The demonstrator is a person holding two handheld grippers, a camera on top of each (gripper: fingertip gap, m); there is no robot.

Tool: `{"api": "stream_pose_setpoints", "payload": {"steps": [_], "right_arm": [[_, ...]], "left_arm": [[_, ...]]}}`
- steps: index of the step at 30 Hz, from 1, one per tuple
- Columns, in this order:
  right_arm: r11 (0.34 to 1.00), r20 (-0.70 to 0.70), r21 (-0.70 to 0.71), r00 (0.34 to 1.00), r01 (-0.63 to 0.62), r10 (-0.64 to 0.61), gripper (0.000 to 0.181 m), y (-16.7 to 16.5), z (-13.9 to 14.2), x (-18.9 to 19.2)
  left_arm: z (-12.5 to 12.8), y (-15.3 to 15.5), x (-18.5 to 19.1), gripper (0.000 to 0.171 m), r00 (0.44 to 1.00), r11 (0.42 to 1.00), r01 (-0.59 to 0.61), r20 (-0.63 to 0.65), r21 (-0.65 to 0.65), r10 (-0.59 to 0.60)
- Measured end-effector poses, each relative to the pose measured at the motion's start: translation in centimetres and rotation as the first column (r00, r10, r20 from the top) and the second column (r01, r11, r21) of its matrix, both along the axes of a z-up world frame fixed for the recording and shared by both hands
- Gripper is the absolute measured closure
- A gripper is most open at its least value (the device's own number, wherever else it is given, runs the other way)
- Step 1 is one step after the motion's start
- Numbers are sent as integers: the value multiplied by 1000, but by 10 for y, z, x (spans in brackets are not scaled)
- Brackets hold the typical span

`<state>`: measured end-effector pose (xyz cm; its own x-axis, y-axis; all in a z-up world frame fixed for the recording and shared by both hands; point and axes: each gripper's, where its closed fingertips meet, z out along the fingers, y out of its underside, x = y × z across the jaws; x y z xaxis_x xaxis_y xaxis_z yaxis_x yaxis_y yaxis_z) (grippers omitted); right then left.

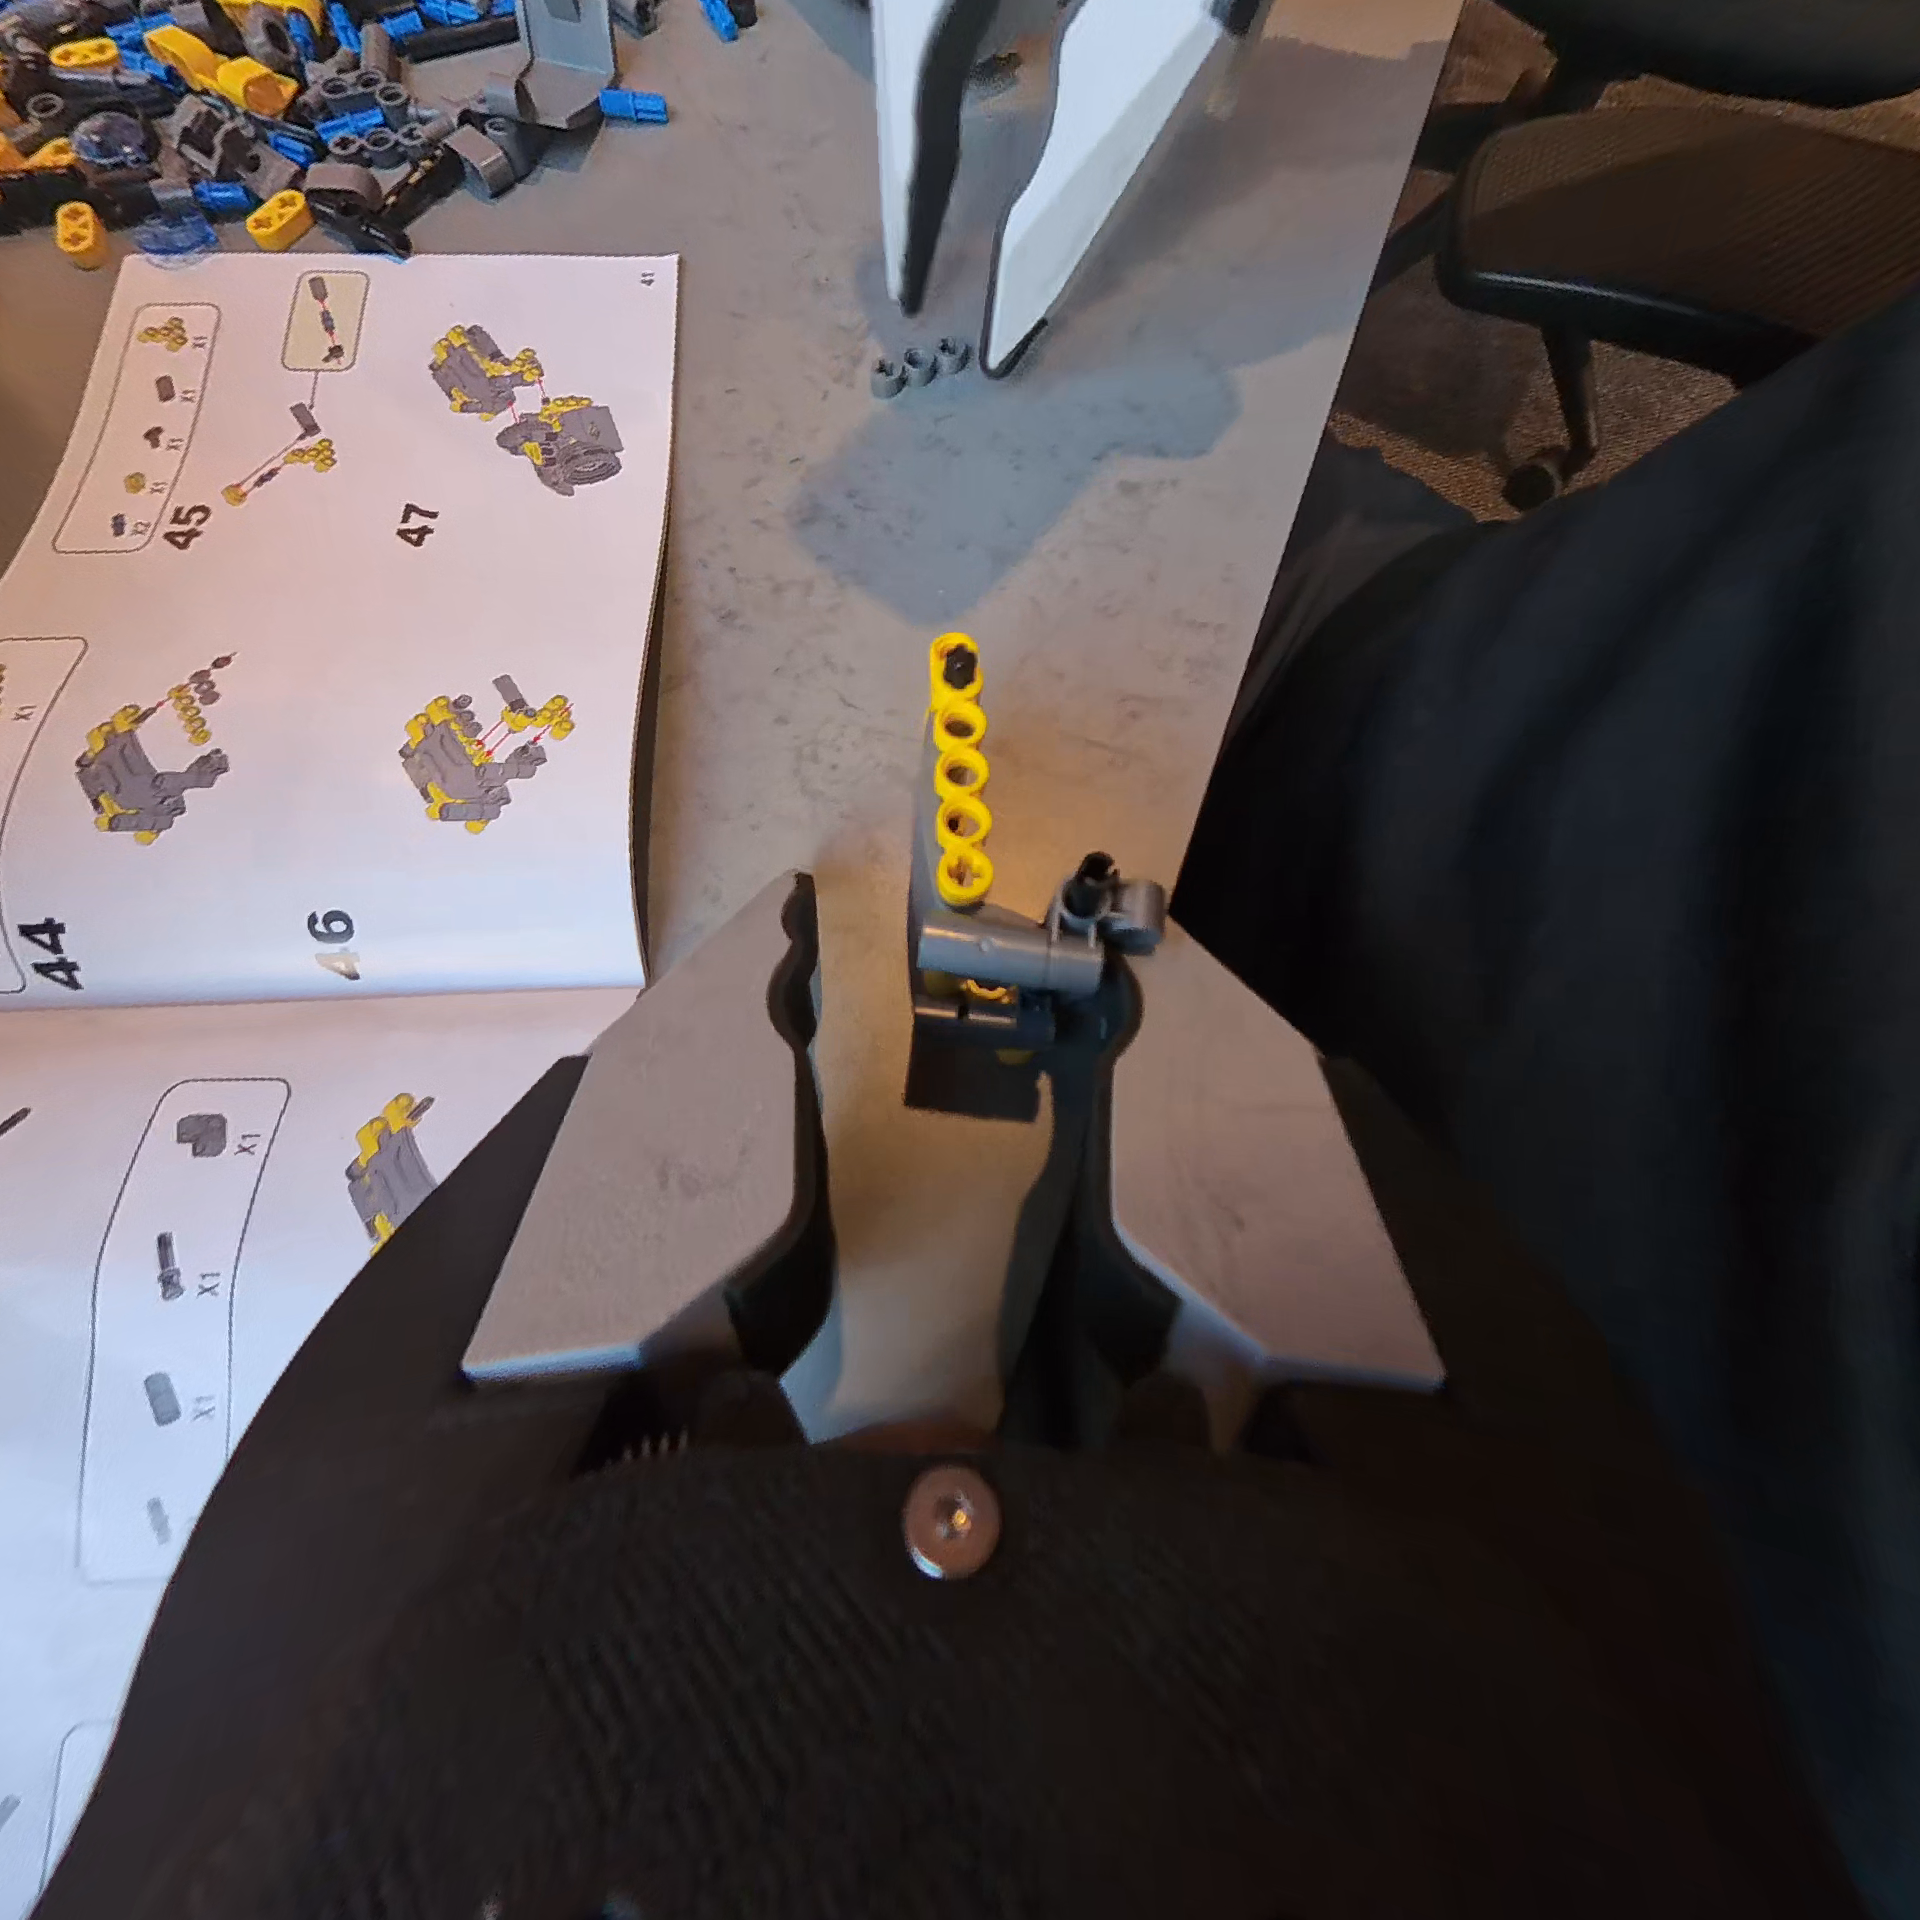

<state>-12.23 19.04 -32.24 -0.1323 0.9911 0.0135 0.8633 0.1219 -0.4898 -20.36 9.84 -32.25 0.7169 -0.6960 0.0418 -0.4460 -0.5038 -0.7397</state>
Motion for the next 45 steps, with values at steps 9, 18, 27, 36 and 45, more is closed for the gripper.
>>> {"api": "stream_pose_setpoints", "payload": {"steps": [9, 18, 27, 36, 45], "right_arm": [[998, -52, -58, 999, -17, 14, 175, -9, 2, -5], [981, -173, -97, 973, -170, 152, 175, -43, 22, -24], [953, -359, -80, 900, -292, 246, 175, -81, 49, -59], [935, -326, 47, 879, -353, 348, 180, -104, 49, -89], [971, -309, -9, 924, -239, 225, 148, -67, 48, -77]], "left_arm": [[0, 5, -2, 120, 999, 999, 33, -19, -22, -33], [7, -3, -9, 117, 999, 999, 35, 13, -18, -35], [-1, -7, -8, 120, 986, 988, 156, -60, -4, -156], [0, -4, -11, 115, 983, 985, 169, -71, 22, -167], [-1, 9, -16, 122, 991, 993, 118, -64, 10, -117]]}}
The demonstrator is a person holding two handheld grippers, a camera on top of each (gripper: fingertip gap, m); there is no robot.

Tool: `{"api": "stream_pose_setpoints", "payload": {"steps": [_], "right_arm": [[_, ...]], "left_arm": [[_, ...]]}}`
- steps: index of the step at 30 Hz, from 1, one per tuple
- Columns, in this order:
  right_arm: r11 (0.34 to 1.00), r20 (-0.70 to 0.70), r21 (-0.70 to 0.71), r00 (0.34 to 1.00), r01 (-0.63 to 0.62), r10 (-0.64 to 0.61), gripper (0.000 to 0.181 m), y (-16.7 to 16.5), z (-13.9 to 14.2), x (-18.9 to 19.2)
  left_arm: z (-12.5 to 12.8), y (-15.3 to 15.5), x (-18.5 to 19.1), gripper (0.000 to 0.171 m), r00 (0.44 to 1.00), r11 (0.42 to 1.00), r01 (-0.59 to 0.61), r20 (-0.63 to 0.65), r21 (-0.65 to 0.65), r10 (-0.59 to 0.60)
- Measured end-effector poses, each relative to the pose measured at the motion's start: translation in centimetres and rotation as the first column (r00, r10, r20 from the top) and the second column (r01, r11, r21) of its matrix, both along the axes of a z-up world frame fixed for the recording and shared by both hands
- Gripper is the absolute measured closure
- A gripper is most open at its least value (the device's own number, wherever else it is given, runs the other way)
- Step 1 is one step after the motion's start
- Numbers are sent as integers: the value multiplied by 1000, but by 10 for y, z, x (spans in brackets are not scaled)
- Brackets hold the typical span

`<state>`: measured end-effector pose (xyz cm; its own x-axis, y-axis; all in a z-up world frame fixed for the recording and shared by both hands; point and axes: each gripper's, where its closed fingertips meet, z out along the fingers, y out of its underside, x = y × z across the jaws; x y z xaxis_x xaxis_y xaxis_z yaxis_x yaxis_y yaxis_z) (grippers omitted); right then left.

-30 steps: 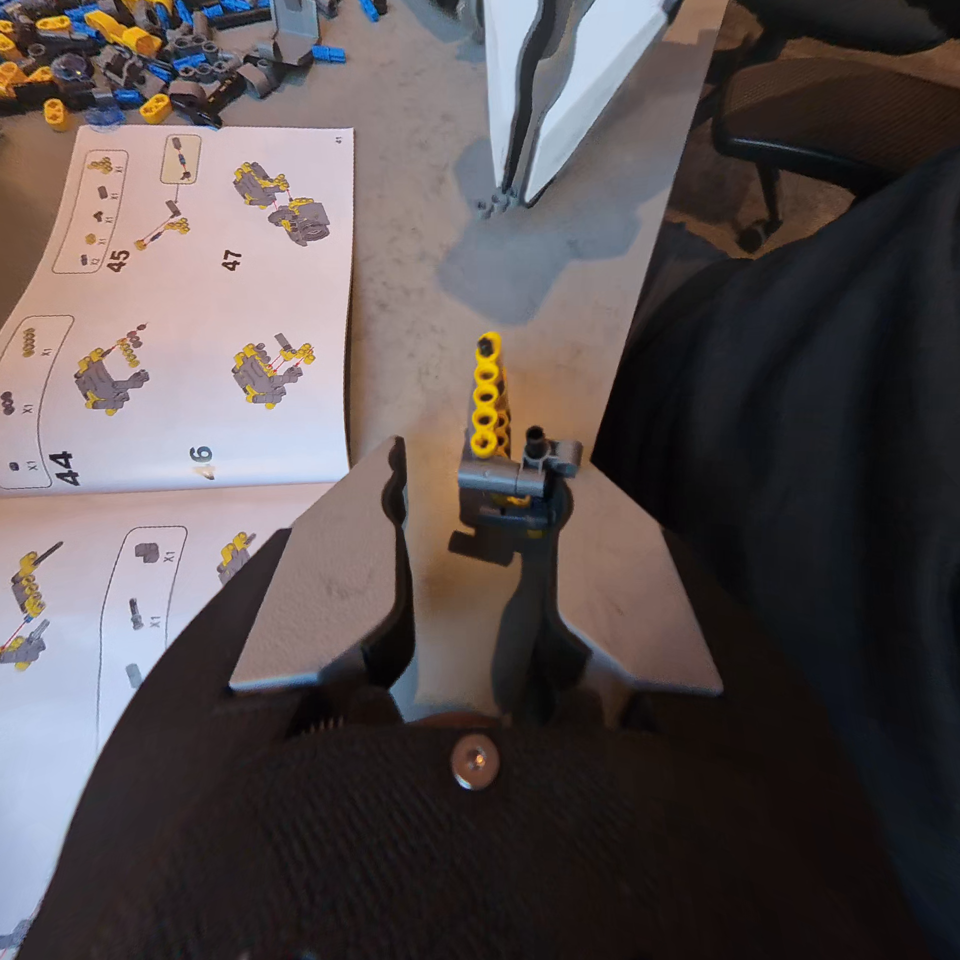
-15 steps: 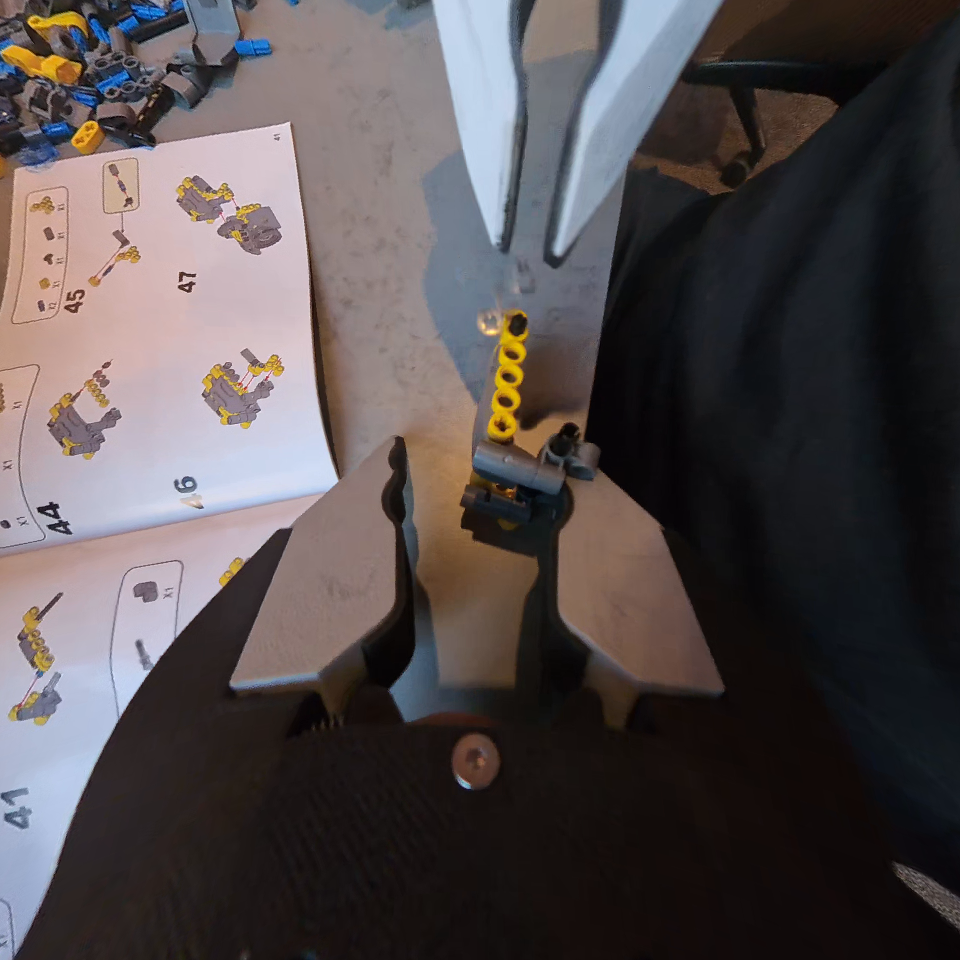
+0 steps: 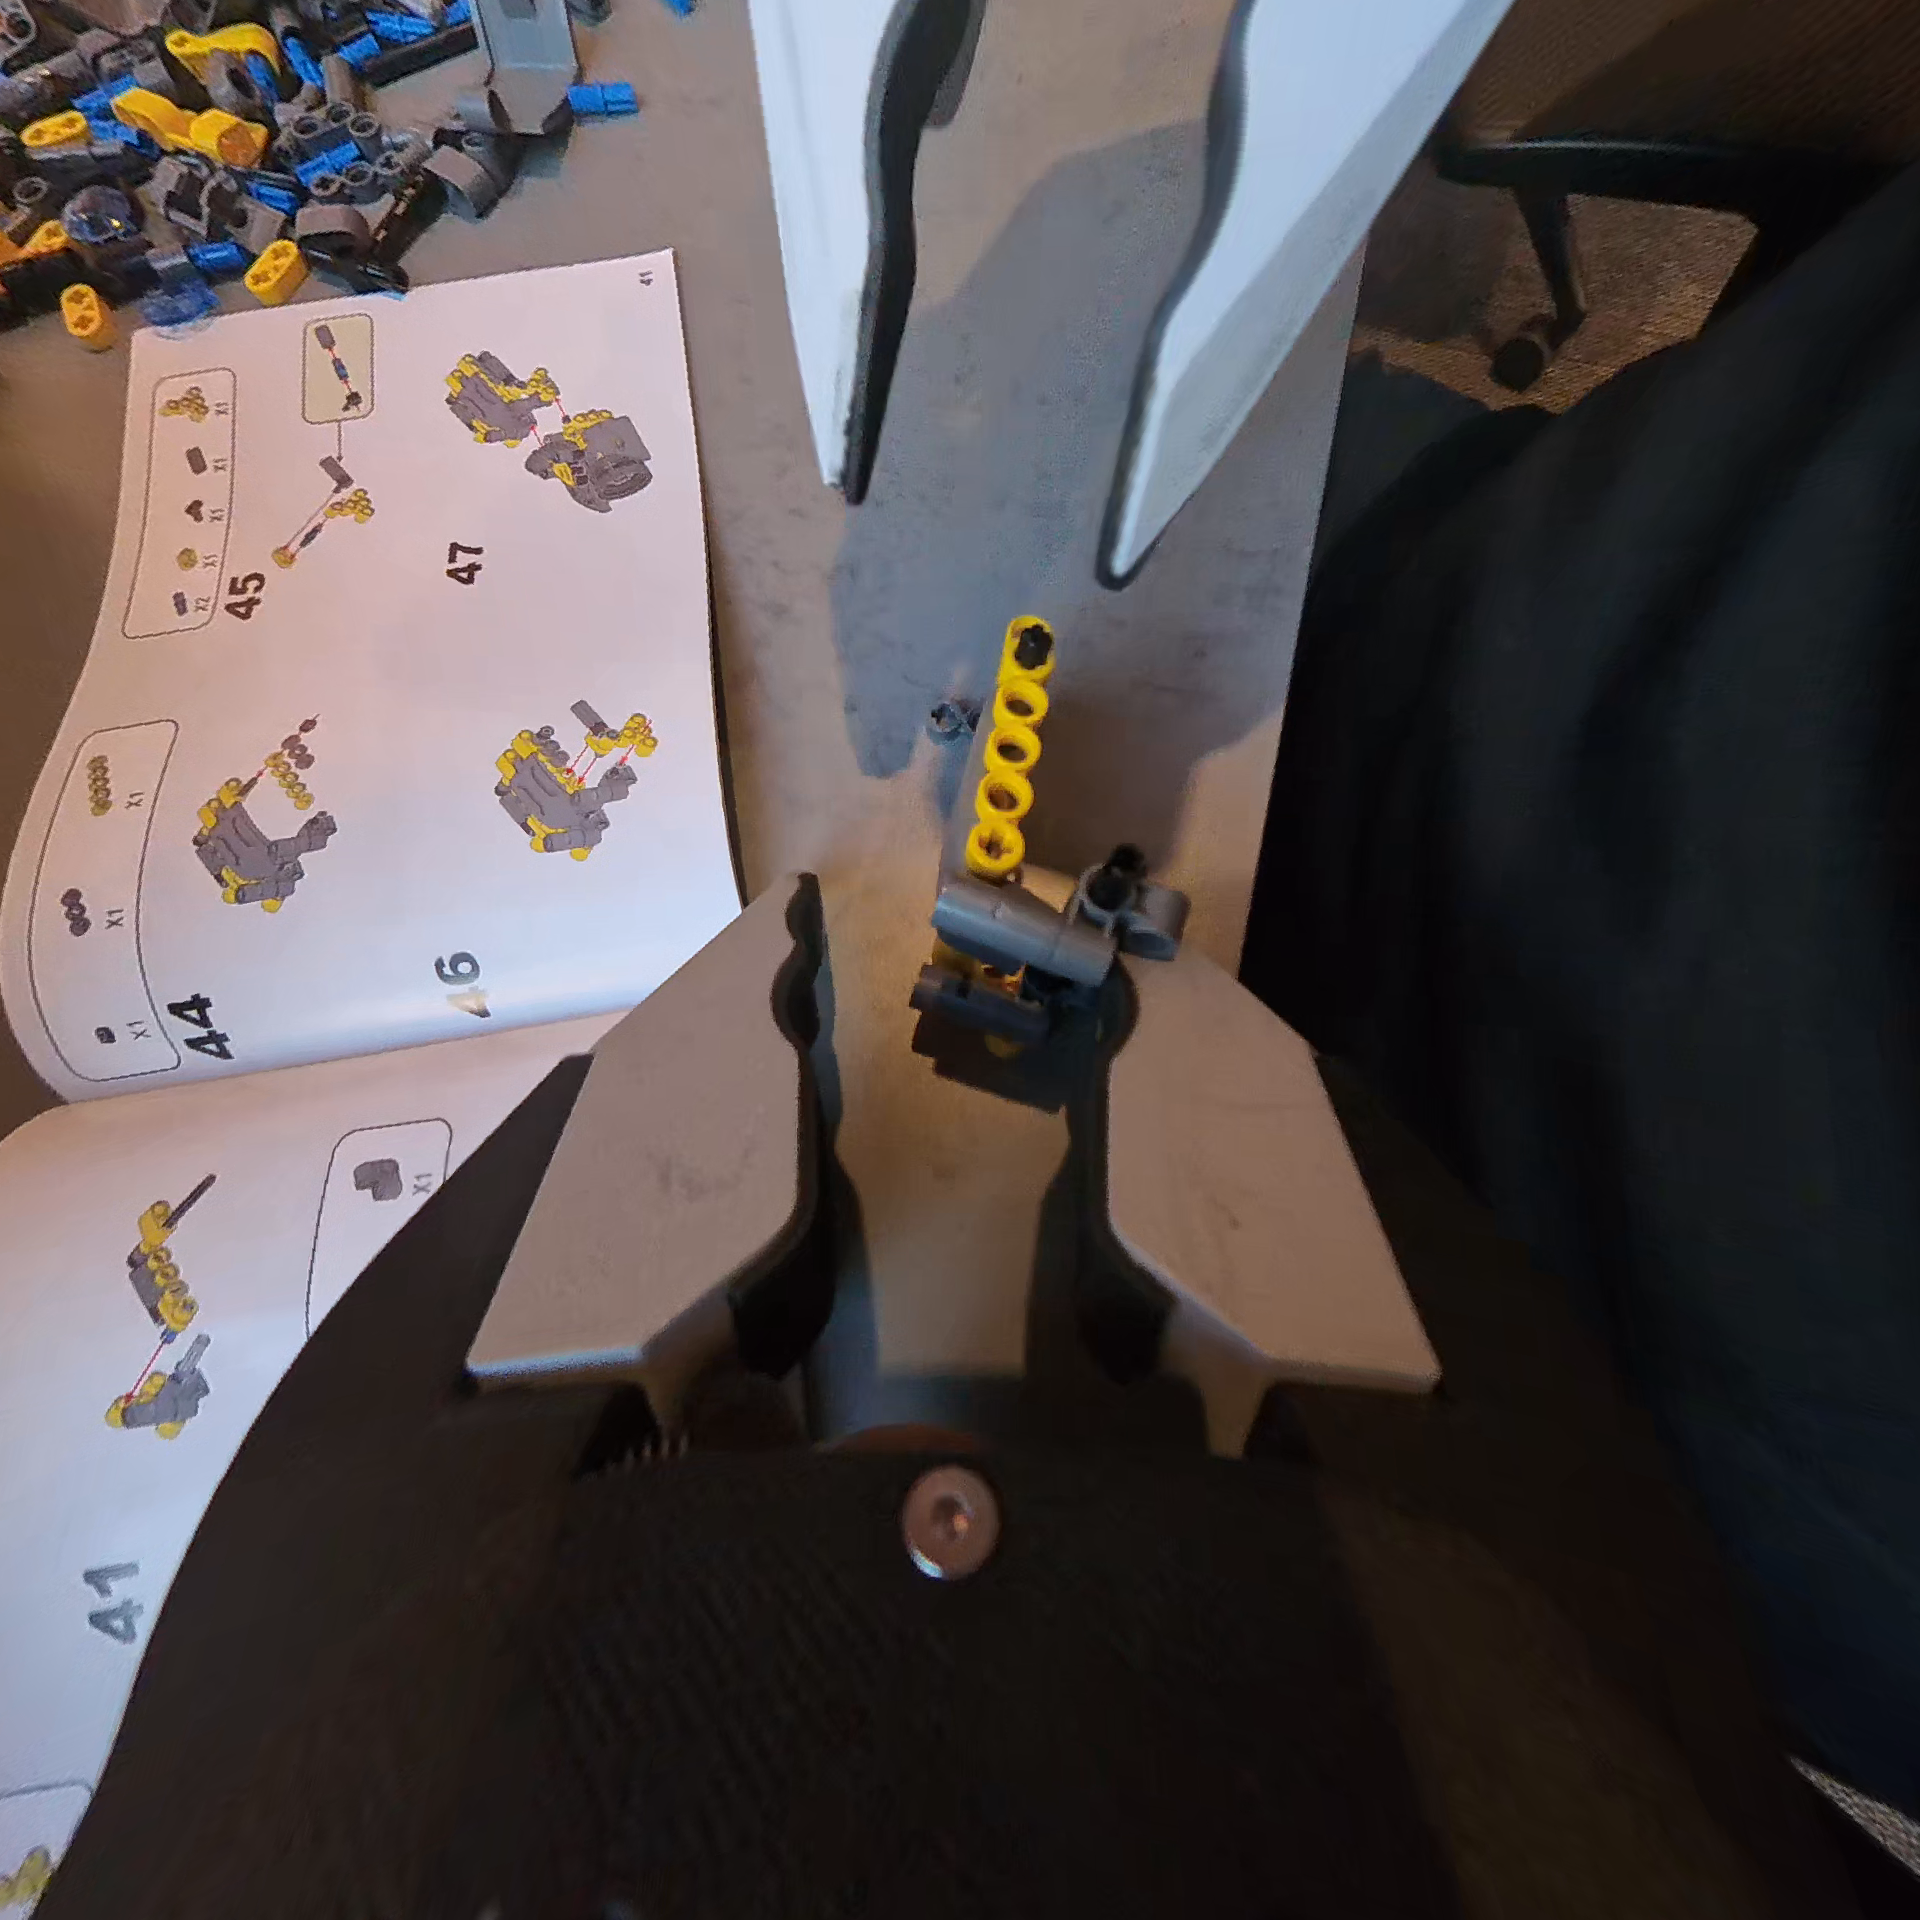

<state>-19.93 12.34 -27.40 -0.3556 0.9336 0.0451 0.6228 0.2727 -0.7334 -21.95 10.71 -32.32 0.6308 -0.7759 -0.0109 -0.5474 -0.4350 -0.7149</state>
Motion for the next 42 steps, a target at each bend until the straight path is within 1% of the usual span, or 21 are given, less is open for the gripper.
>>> {"api": "stream_pose_setpoints", "payload": {"steps": [2, 4, 7, 9, 12, 14, 16, 17, 18, 20, 21, 23, 26, 29, 31, 33, 36, 38, 42], "right_arm": [[999, -11, 21, 999, -33, 33, 148, -7, 1, -2], [997, 3, 52, 998, -64, 64, 151, -13, -4, -9], [992, 30, 72, 995, -102, 100, 173, -17, -14, -18], [992, 43, 57, 993, -116, 113, 173, -18, -14, -22], [994, 58, 51, 993, -101, 98, 174, -14, -13, -25], [995, 60, 31, 993, -100, 98, 174, -14, -11, -25], [993, 49, -14, 992, -116, 117, 175, -18, -7, -24], [991, 38, -42, 991, -124, 125, 175, -20, -4, -23], [992, 29, -50, 992, -119, 120, 175, -18, -3, -23], [993, 25, -60, 995, -99, 101, 175, -12, -2, -21], [993, 22, -73, 996, -88, 90, 175, -10, -2, -21], [991, 13, -93, 995, -93, 94, 175, -10, 0, -20], [990, 1, -45, 991, -134, 134, 175, -13, -2, -22], [984, 27, -27, 984, -175, 176, 174, -17, -10, -24], [981, 31, -36, 981, -192, 193, 173, -21, -12, -25], [981, 27, -27, 981, -192, 192, 162, -20, -11, -24], [987, 15, -9, 987, -162, 162, 155, -10, -6, -16], [988, 25, -39, 988, -149, 150, 152, -5, -5, -6], [989, 102, -36, 984, -144, 147, 150, 2, -27, 7]], "left_arm": [[0, 0, 1, 121, 1000, 1000, 8, 4, -5, -8], [0, -1, 2, 120, 1000, 1000, 14, 7, -9, -14], [0, -3, 5, 119, 1000, 1000, 26, 14, -14, -25], [0, -5, 4, 117, 1000, 1000, 28, 15, -15, -27], [3, -3, 1, 126, 1000, 1000, -2, 25, 3, 2], [6, -4, 1, 126, 999, 1000, 0, 45, 13, 0], [7, -9, 4, 102, 998, 999, 36, 60, 5, -36], [5, -5, 0, 109, 999, 1000, 1, 41, 5, -1], [2, -2, -4, 111, 999, 999, -34, 26, -8, 34], [1, -4, -5, 110, 999, 999, -40, 28, -24, 41], [2, -5, -5, 106, 999, 999, -32, 35, -18, 33], [5, -8, -6, 106, 999, 1000, -24, 49, -6, 24], [6, -12, -7, 107, 997, 1000, -27, 66, -12, 28], [10, -15, -6, 111, 996, 1000, -24, 90, -8, 25], [10, -16, -5, 118, 996, 1000, -26, 89, -2, 26], [8, -15, -7, 125, 997, 999, -35, 72, 2, 35], [7, -15, -7, 126, 997, 999, -40, 64, -1, 40], [8, -15, -7, 126, 997, 999, -40, 72, -2, 40], [9, -17, -7, 120, 995, 999, -41, 92, -16, 42]]}}
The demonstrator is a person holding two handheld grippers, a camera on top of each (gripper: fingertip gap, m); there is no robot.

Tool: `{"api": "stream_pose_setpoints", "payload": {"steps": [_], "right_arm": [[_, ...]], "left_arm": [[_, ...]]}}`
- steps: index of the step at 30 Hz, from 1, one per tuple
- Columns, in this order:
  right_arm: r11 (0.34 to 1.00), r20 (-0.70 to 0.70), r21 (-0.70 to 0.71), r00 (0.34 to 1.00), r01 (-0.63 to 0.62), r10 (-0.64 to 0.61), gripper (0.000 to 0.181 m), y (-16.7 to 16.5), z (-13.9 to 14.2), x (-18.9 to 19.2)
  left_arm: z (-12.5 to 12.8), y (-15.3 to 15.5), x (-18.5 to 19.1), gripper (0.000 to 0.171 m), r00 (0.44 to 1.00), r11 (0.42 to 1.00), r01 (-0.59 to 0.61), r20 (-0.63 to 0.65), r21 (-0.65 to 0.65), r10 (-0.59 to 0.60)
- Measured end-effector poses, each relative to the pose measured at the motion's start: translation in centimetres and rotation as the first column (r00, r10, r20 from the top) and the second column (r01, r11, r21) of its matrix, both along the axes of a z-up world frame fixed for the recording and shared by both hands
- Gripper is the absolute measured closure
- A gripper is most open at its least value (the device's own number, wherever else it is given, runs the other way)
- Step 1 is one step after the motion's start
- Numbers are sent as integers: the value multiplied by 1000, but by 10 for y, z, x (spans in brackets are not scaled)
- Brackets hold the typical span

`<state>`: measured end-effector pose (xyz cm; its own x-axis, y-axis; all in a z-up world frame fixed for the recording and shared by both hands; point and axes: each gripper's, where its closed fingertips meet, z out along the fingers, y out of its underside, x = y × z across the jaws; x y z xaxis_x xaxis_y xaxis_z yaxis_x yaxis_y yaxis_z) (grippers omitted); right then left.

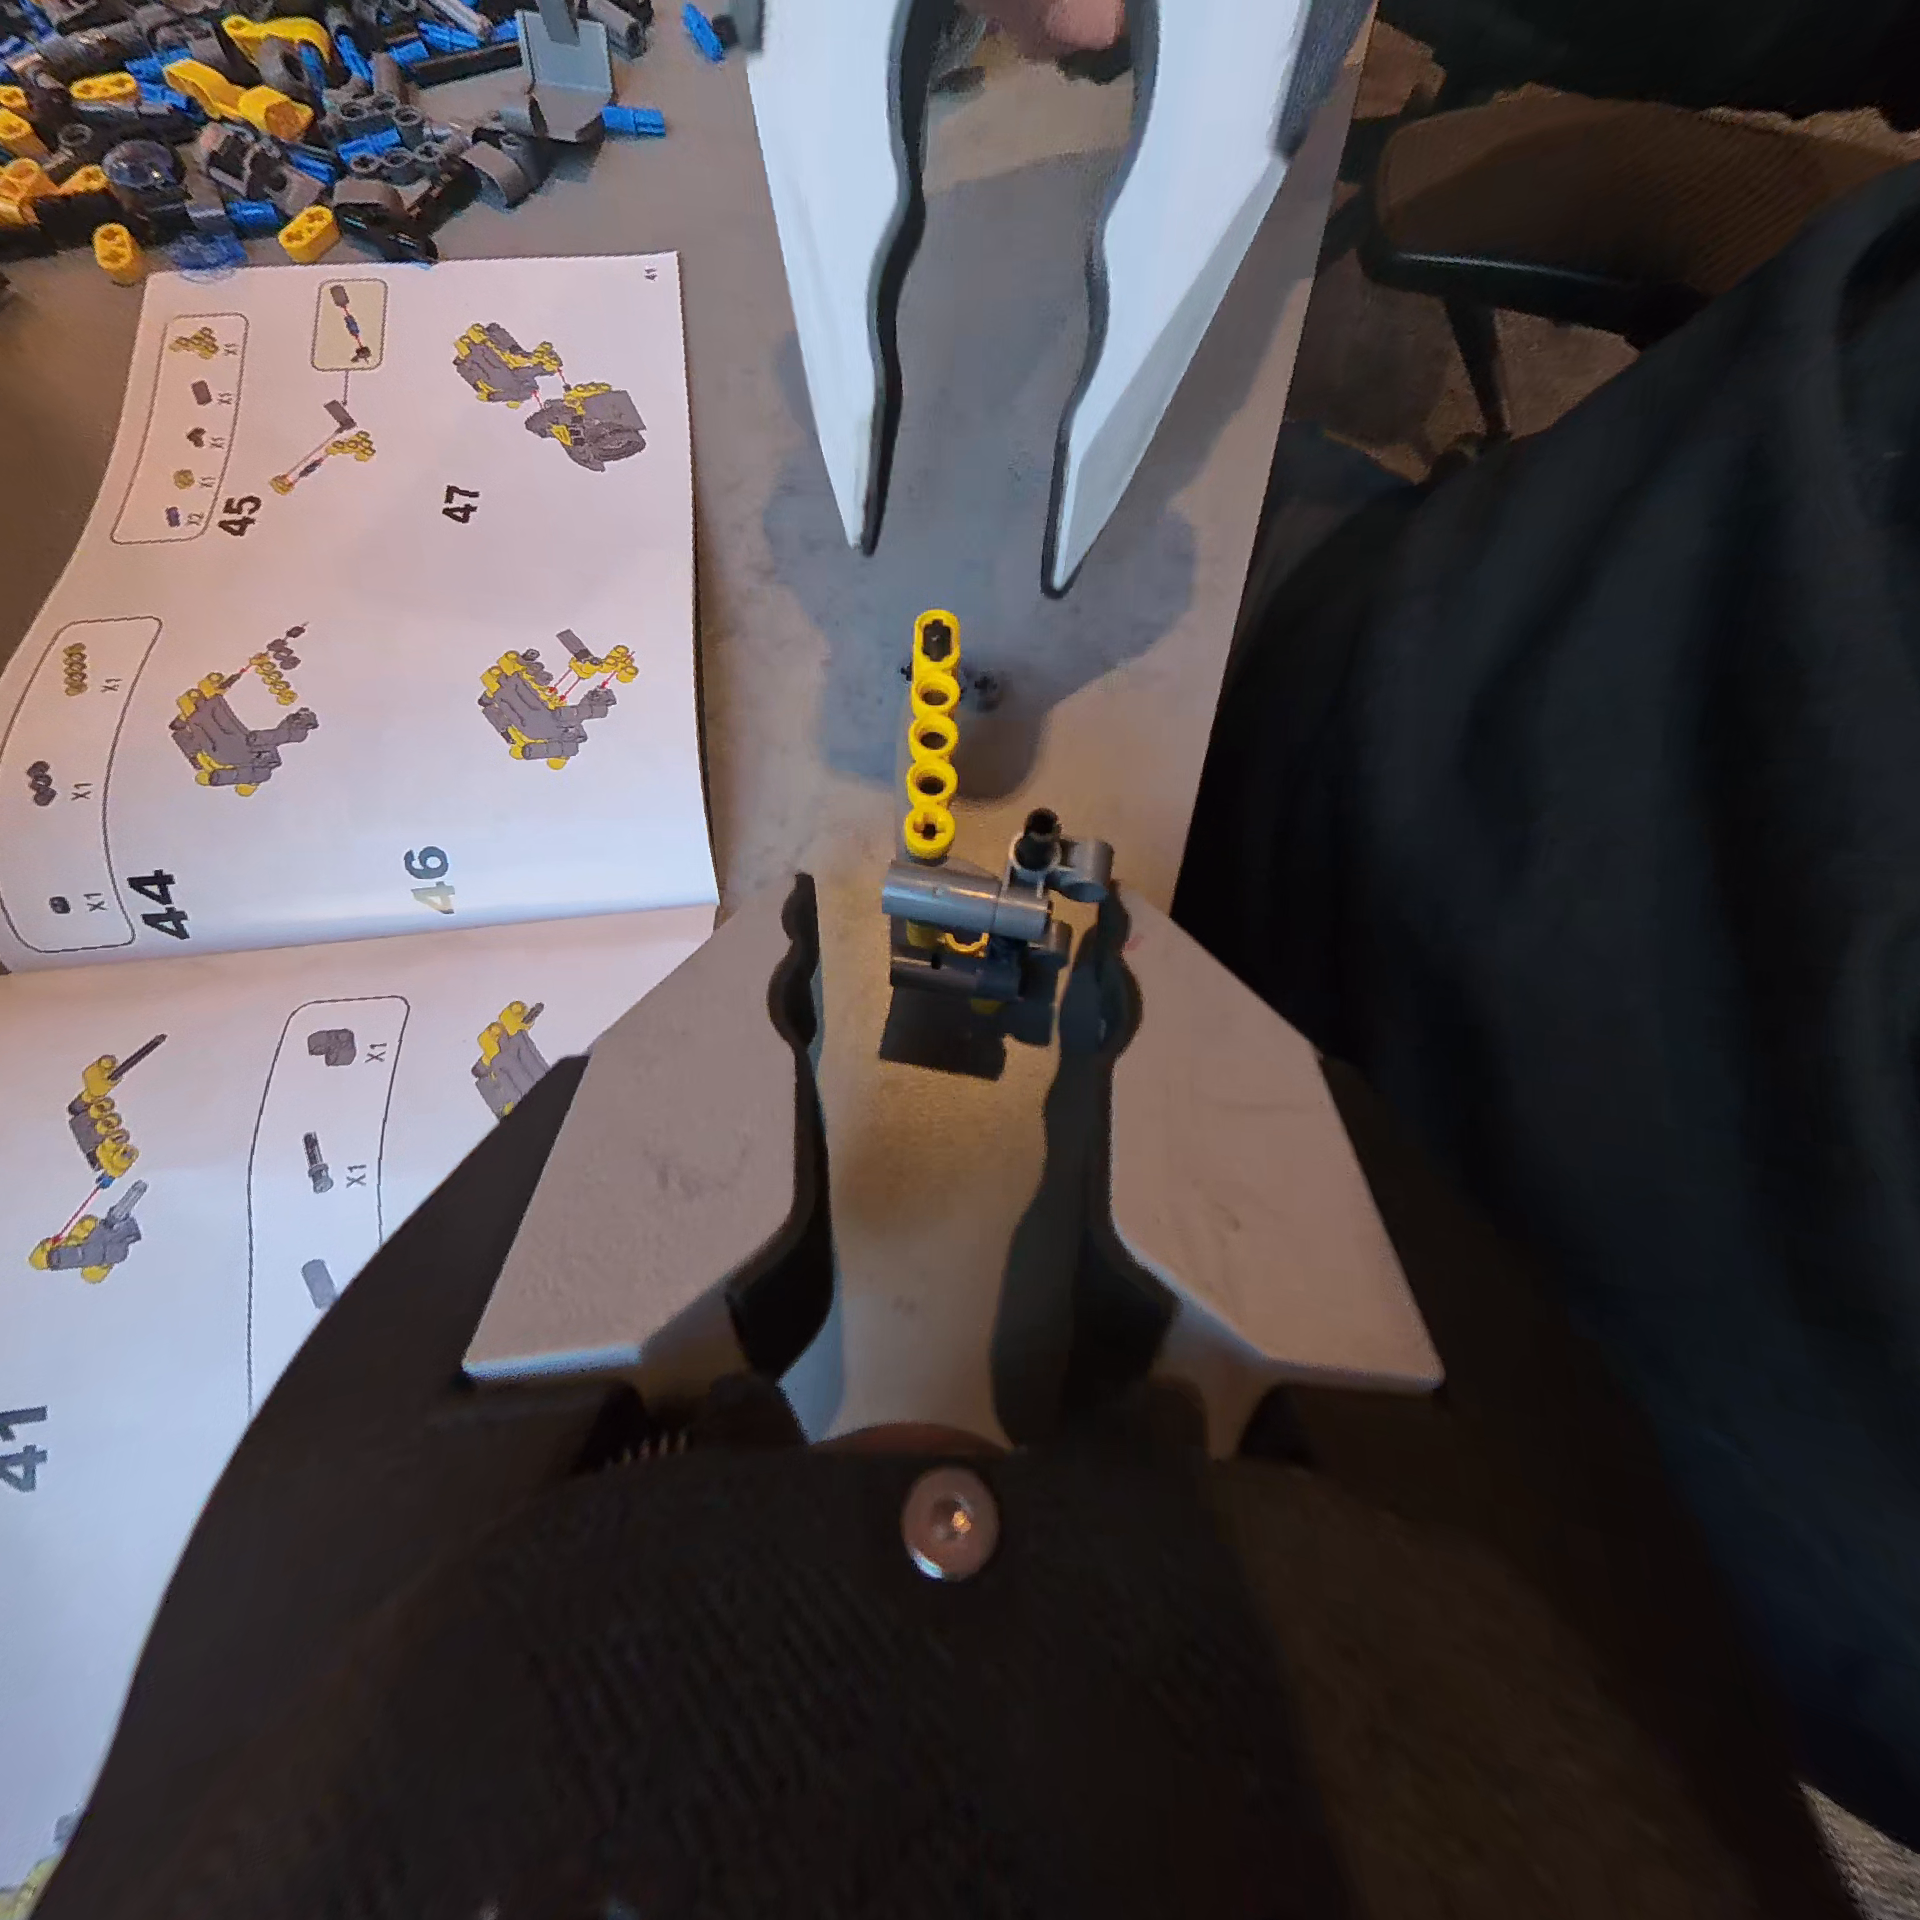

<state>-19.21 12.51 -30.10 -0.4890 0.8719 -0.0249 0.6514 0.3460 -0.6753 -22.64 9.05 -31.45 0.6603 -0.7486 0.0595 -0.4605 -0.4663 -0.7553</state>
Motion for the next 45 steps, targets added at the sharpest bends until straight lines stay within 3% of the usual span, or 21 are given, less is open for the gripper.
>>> {"api": "stream_pose_setpoints", "payload": {"steps": [6, 12, 18, 25, 37, 45], "right_arm": [[999, 68, -23, 997, -25, 27, 142, -9, -22, -5], [997, 98, -40, 993, -61, 65, 159, -18, -23, 13], [999, 63, -16, 997, -41, 42, 159, -12, -19, 12], [991, 52, 1, 990, -133, 133, 168, -20, -24, 5], [999, 33, -19, 999, -26, 27, 175, -14, -20, 24], [996, -44, -47, 996, 79, -81, 175, 2, 11, 32]], "left_arm": [[-6, -5, 2, 120, 1000, 1000, -1, -18, -30, 1], [-7, -8, 3, 121, 1000, 999, -13, -17, -30, 13], [-7, -7, 4, 124, 1000, 999, -18, -15, -30, 18], [-7, -4, 8, 128, 1000, 999, -26, -13, -30, 25], [-7, 8, 24, 136, 999, 997, -47, 12, -56, 48], [-3, 4, 20, 117, 998, 996, -68, 13, -51, 69]]}}
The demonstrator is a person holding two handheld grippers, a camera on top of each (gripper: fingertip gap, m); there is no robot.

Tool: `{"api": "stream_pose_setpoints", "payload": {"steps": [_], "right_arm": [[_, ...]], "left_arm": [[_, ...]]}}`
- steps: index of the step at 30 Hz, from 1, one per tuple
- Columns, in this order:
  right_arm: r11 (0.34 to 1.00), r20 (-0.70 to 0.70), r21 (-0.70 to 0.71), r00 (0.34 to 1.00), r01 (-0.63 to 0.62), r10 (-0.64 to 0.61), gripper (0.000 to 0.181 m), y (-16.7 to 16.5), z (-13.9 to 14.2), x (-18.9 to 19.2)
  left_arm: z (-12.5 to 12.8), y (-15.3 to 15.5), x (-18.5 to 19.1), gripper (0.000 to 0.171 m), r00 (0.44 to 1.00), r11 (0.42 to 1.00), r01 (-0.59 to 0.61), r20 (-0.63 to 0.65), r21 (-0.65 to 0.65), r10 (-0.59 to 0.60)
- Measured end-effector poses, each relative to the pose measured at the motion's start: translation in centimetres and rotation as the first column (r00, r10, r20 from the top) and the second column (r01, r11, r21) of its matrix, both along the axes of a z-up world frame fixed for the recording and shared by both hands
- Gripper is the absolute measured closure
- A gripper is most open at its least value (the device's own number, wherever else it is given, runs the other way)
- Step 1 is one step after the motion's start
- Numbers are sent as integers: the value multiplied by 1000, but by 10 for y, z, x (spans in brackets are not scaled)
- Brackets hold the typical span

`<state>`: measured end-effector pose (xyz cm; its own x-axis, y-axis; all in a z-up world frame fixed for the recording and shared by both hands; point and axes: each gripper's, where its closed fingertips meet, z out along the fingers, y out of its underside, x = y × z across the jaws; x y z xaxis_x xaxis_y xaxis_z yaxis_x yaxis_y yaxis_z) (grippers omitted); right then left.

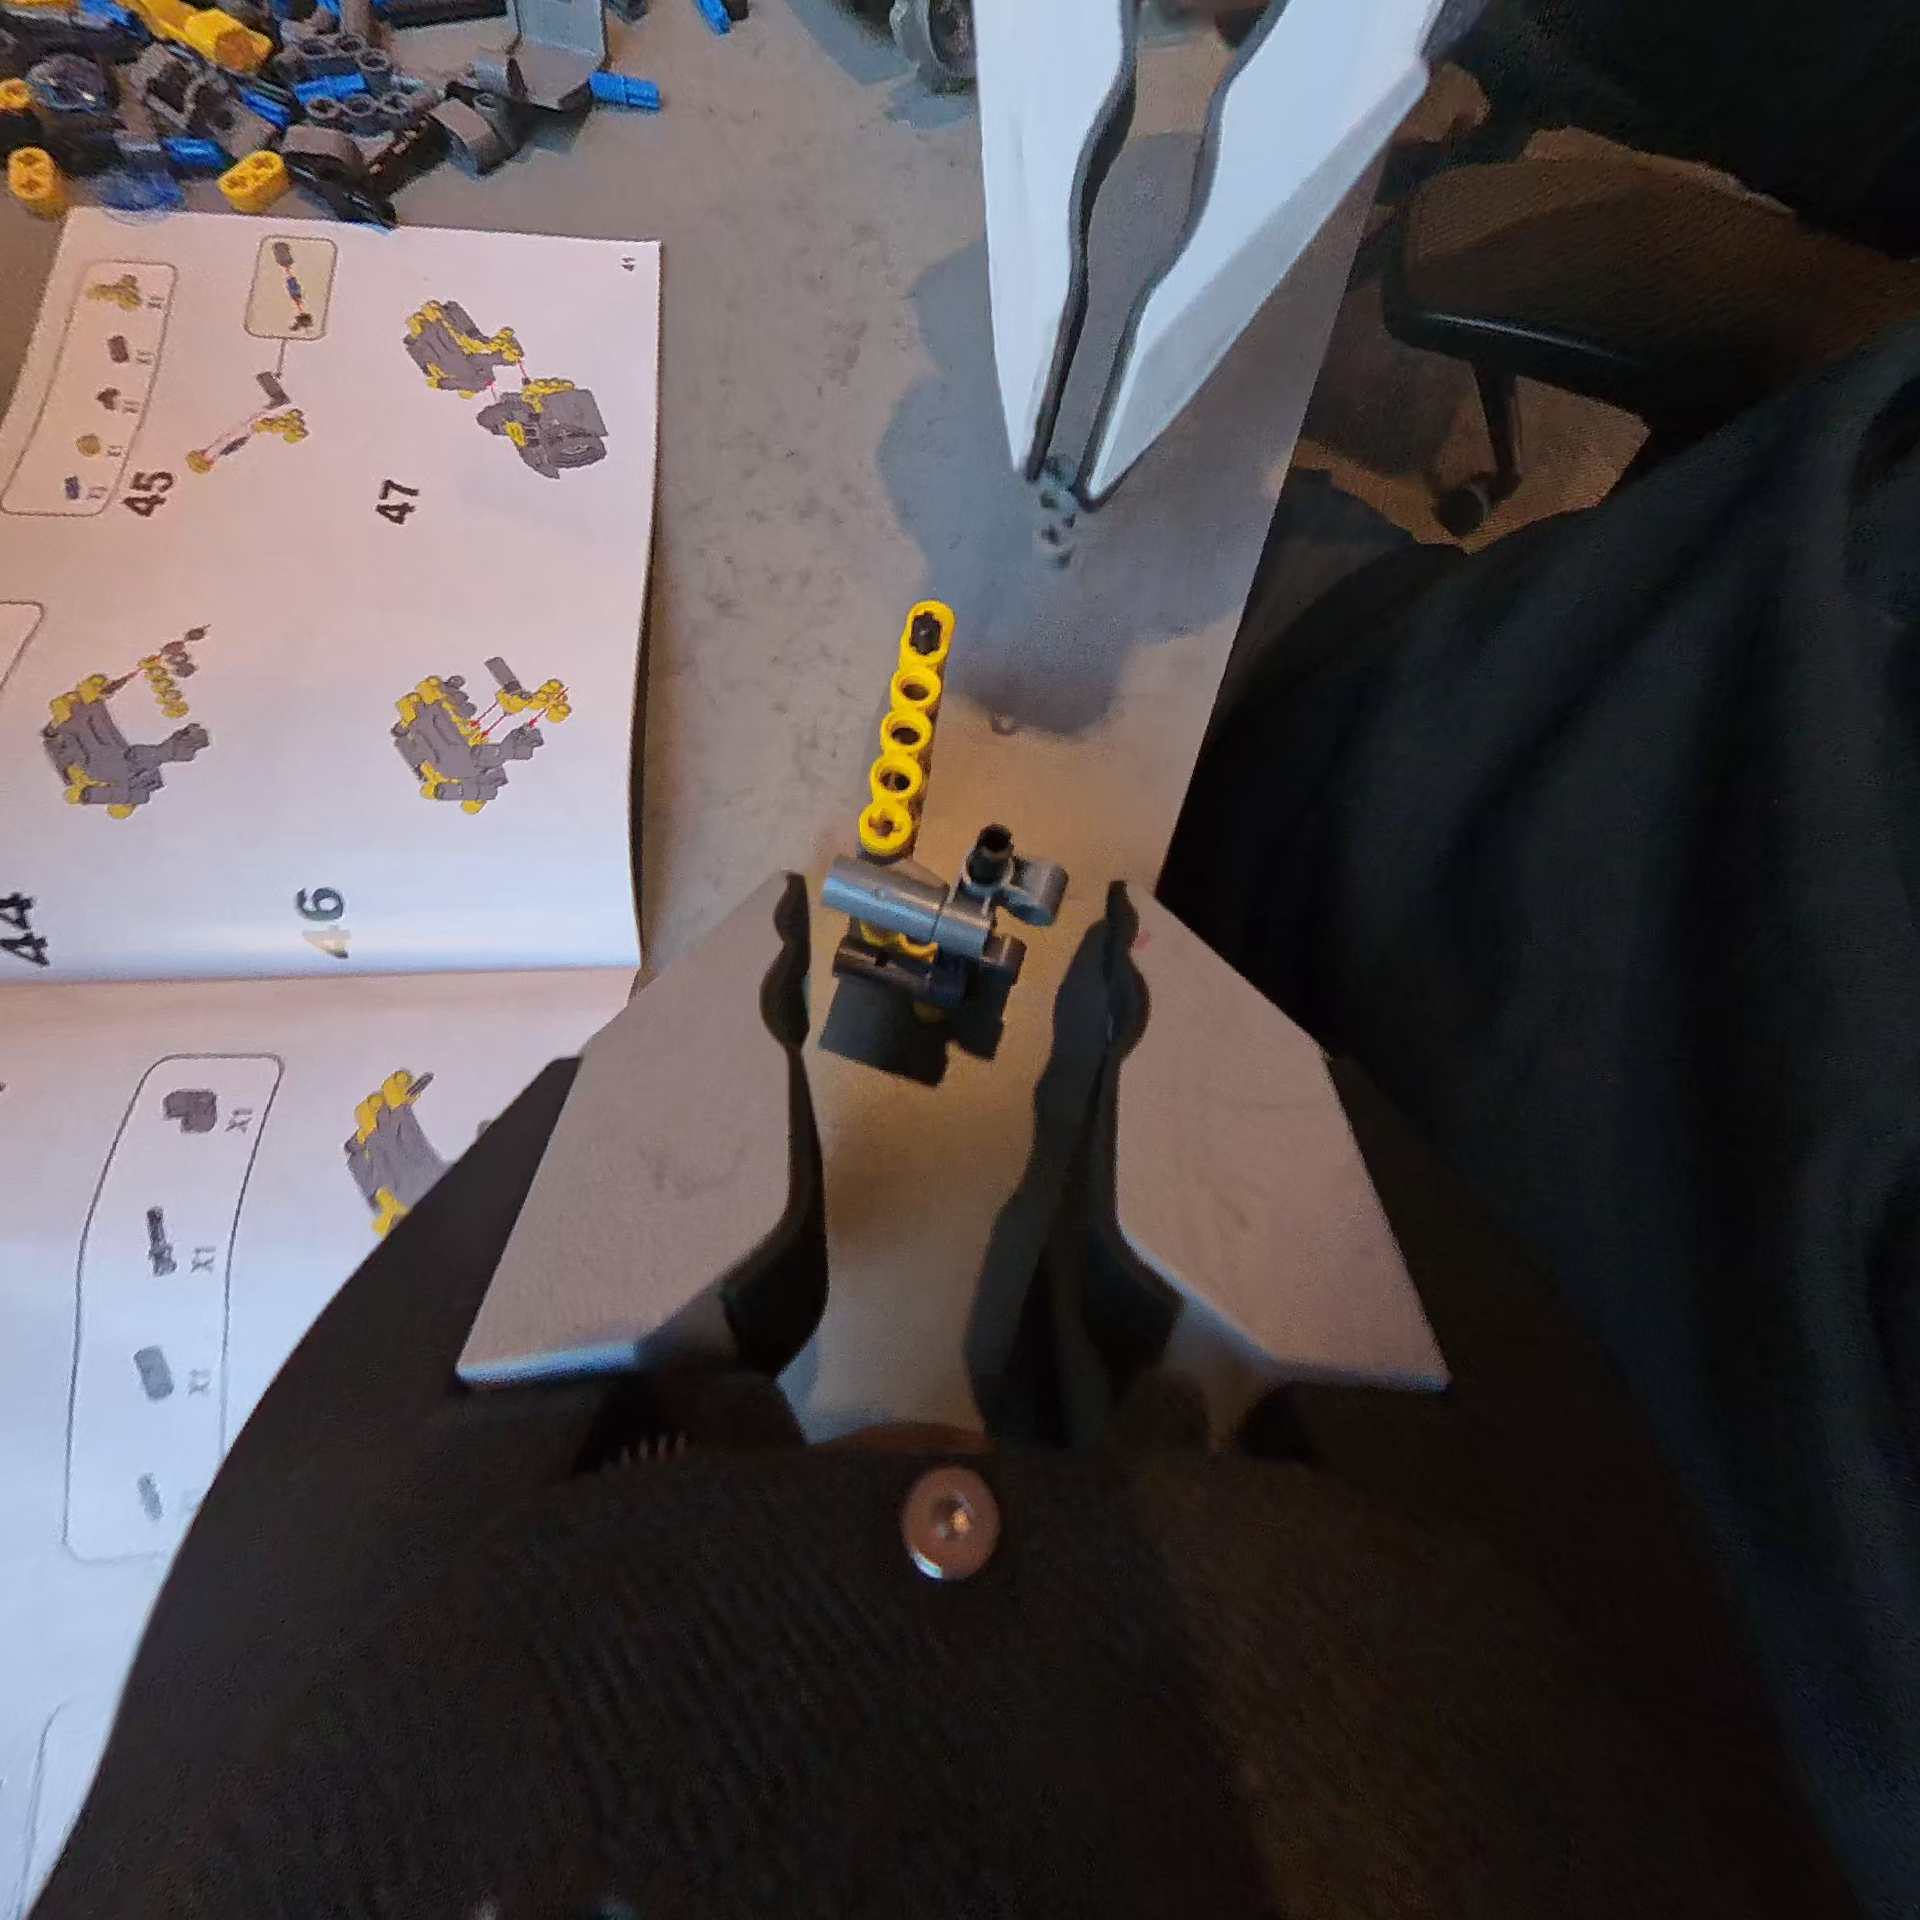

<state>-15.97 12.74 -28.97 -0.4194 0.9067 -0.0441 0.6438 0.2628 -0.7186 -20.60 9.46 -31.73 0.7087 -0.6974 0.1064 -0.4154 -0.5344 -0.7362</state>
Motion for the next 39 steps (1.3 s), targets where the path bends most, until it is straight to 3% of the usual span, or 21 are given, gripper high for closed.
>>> {"api": "stream_pose_setpoints", "payload": {"steps": [4, 7, 11, 19, 23, 39], "right_arm": [[1000, -44, -3, 999, 25, -25, 175, -1, 17, -11], [1000, -76, 6, 997, 15, -14, 175, -7, 27, -22], [1000, -85, 24, 996, 5, -3, 175, -13, 30, -36], [1000, -79, 20, 997, 9, -7, 175, -16, 30, -45], [1000, -75, 8, 997, 10, -10, 175, -15, 29, -45], [1000, -128, -5, 992, -17, 16, 173, -14, 28, -39]], "left_arm": [[17, 0, -20, 116, 996, 996, -81, -31, 39, 82], [47, 1, -27, 126, 994, 990, -111, 13, 82, 110], [73, 6, -15, 135, 999, 987, -32, -21, 155, 36], [54, 15, -1, 148, 993, 989, 88, -90, 117, -77], [56, 16, 3, 166, 993, 986, 107, -58, 128, -101], [49, 18, 6, 168, 988, 977, 155, -47, 149, -150]]}}
